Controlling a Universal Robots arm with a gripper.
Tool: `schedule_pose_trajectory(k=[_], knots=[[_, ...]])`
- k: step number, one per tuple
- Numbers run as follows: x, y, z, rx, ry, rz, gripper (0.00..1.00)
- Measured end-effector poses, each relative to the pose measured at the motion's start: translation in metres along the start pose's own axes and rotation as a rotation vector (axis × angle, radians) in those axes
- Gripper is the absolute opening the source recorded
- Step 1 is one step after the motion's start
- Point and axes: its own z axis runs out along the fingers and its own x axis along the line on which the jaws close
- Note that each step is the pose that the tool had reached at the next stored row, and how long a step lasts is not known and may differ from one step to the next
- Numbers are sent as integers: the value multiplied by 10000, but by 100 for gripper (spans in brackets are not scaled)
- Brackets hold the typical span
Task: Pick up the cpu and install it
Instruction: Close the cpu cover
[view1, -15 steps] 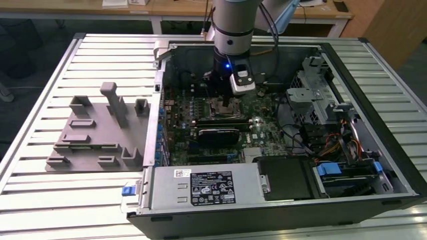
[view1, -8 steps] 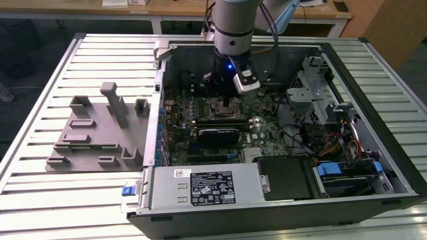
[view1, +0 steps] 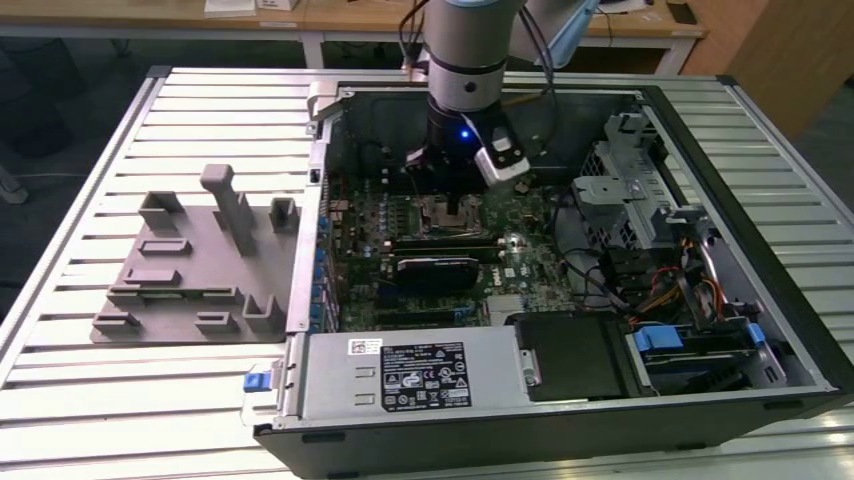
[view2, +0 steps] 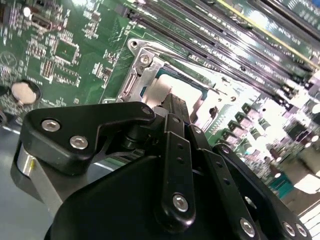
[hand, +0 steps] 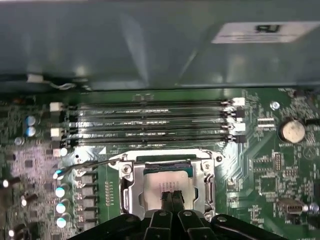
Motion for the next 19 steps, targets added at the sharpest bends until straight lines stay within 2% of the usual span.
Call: schedule_pose_trajectory(k=[5,16,19], knots=[[39,-2,3,3,-2,-133,11],[279,-9,10,4,-1,-134,11],[315,-10,27,4,-1,-133,11]])
